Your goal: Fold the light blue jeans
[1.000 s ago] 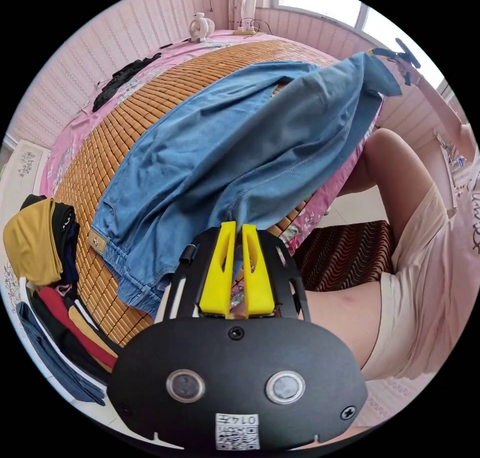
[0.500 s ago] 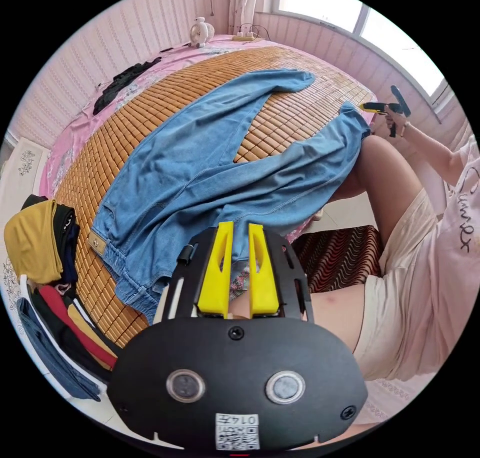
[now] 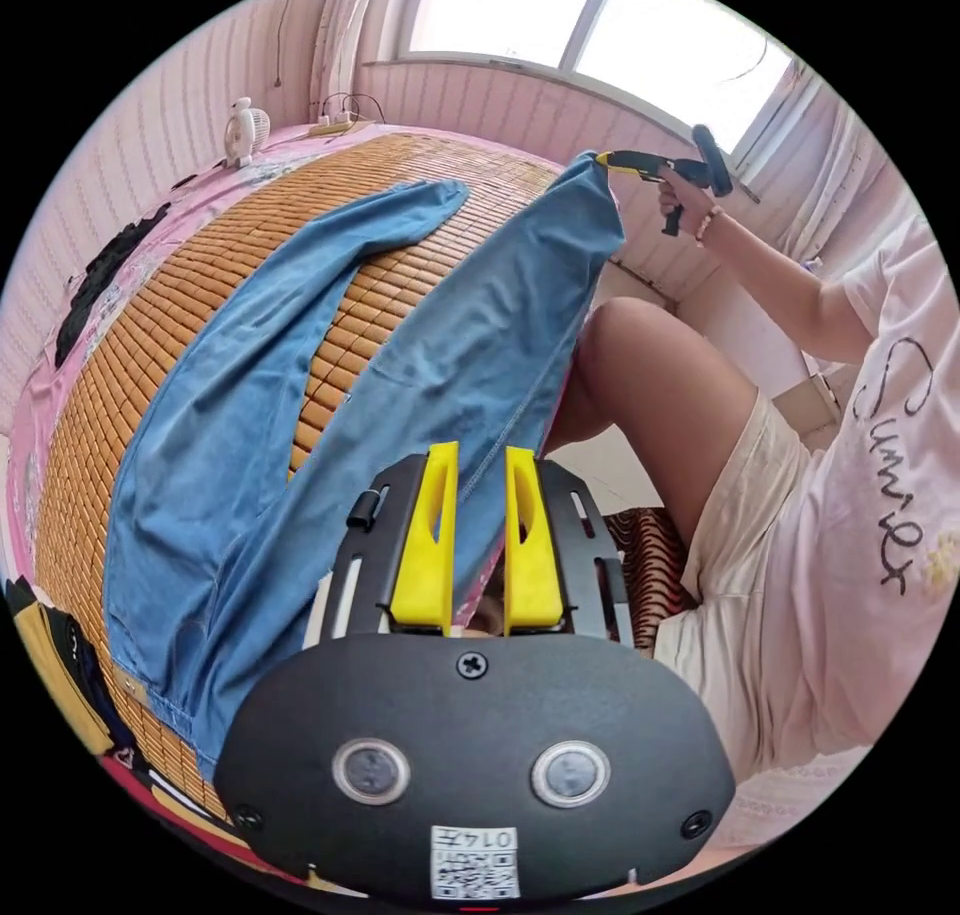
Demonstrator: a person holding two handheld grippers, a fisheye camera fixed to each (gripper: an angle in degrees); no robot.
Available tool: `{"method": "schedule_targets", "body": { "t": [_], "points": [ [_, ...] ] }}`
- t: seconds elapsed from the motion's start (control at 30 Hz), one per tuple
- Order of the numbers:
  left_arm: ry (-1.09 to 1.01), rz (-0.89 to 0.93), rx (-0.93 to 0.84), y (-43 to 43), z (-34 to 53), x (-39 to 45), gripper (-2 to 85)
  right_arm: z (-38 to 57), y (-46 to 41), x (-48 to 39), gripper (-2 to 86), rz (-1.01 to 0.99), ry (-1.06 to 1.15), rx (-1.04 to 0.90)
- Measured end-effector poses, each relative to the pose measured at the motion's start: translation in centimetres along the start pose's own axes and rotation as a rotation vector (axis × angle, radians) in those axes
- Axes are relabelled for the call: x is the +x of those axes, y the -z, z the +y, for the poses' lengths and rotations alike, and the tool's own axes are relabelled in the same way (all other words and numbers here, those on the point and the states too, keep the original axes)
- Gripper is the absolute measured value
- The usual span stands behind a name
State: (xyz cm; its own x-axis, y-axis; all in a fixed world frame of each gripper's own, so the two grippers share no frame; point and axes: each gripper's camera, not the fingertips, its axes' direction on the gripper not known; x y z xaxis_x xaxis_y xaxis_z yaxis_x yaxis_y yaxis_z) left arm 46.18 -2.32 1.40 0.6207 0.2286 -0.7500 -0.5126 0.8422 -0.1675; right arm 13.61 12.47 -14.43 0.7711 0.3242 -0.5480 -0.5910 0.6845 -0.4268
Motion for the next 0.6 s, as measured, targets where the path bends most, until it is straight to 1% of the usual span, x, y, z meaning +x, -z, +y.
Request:
{"method": "schedule_targets", "body": {
  "t": [0.03,0.1,0.13,0.2,0.27,0.33,0.4,0.43,0.5,0.57,0.6],
  "points": [
    [0.021,-0.011,0.016,0.1,-0.4,-0.5,7.8,-0.5,-0.7,0.1,4.0,0.025,-0.008,-0.009],
    [0.04,-0.029,0.008,-0.1,-0.9,-1.3,8.0,-1.5,-4.2,1.5,6.8,0.128,-0.082,-0.11],
    [0.055,-0.041,-0.005,-0.4,-1.1,-1.7,8.0,-1.5,-4.8,2.0,7.4,0.13,-0.099,-0.139],
    [0.07,-0.033,-0.02,-0.9,-1.2,-2.0,8.1,0.1,-6.0,3.2,10.1,0.063,-0.125,-0.175],
    [0.082,-0.016,-0.033,-1.6,-1.2,-1.9,8.0,2.0,-6.4,4.3,10.8,0.061,-0.161,-0.182],
    [0.068,0.007,-0.065,-3.3,-1.4,-0.9,8.1,3.7,-7.5,5.6,10.9,0.074,-0.203,-0.252],
    [0.057,0.025,-0.084,-4.8,-1.7,0.1,8.2,5.3,-9.5,6.3,9.3,0.088,-0.2,-0.393],
    [0.054,0.03,-0.094,-5.8,-1.9,0.7,8.3,5.5,-9.4,6.2,8.2,0.117,-0.186,-0.366],
    [0.063,0.038,-0.126,-7.5,-2.3,1.3,8.1,5.5,-8.9,5.6,2.5,0.139,-0.111,-0.368],
    [0.06,0.024,-0.171,-9.0,-2.5,1.8,7.1,5.1,-8.5,5.7,1.3,0.06,-0.085,-0.382],
    [0.05,0.01,-0.196,-9.8,-2.4,2.0,5.4,4.7,-7.6,5.9,0.9,0.017,-0.086,-0.357]
  ]
}}
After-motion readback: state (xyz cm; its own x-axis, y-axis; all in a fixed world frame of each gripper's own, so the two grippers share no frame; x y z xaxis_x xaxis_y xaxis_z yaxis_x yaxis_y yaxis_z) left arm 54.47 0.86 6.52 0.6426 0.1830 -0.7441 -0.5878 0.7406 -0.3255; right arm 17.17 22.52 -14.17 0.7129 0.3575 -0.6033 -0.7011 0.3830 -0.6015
